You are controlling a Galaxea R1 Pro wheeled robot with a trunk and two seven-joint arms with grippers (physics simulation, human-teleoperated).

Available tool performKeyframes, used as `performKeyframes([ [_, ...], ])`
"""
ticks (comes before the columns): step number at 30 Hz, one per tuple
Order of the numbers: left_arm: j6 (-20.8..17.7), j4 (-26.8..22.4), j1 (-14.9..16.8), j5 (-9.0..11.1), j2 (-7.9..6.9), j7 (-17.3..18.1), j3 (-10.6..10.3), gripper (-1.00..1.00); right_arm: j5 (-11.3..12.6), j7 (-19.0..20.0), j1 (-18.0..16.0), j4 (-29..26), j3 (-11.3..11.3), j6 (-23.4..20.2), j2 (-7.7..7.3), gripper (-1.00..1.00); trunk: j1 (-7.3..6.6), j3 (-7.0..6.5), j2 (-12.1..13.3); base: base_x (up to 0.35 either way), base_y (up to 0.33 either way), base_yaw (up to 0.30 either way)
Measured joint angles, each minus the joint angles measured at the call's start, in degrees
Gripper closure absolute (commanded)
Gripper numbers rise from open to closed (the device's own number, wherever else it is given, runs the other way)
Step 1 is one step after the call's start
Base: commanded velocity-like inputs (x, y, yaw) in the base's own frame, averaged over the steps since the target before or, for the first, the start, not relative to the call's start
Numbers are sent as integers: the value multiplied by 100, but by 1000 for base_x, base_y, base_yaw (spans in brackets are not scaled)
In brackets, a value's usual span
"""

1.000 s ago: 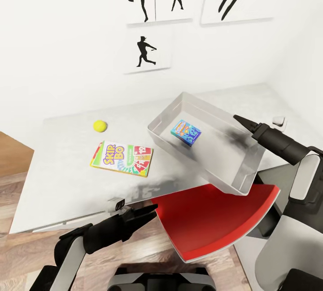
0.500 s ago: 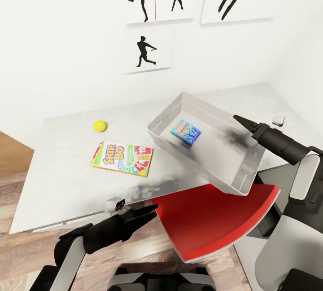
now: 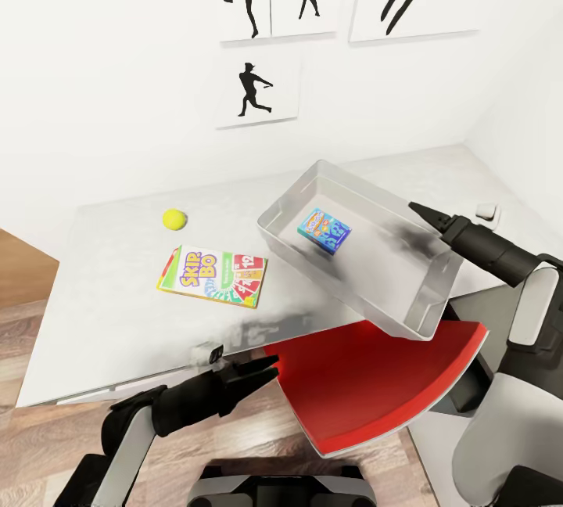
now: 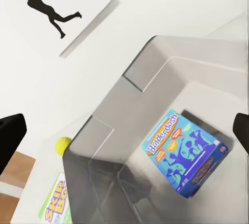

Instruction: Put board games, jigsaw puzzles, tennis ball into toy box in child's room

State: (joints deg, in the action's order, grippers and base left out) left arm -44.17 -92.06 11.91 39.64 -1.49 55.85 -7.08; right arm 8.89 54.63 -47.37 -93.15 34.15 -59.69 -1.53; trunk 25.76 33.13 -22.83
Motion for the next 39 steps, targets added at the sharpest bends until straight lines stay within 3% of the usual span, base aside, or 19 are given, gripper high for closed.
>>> performKeyframes([
  [17,-75,60,79,-2,11,-300,-46,-100,1,-17,-16,103,-29,-1,-78,-100,0,0,0,0,0,0],
  [39,-34,1,63,2,4,-352,-59,-100,11,-20,-21,112,-22,-1,-101,-100,0,0,0,0,0,0],
])
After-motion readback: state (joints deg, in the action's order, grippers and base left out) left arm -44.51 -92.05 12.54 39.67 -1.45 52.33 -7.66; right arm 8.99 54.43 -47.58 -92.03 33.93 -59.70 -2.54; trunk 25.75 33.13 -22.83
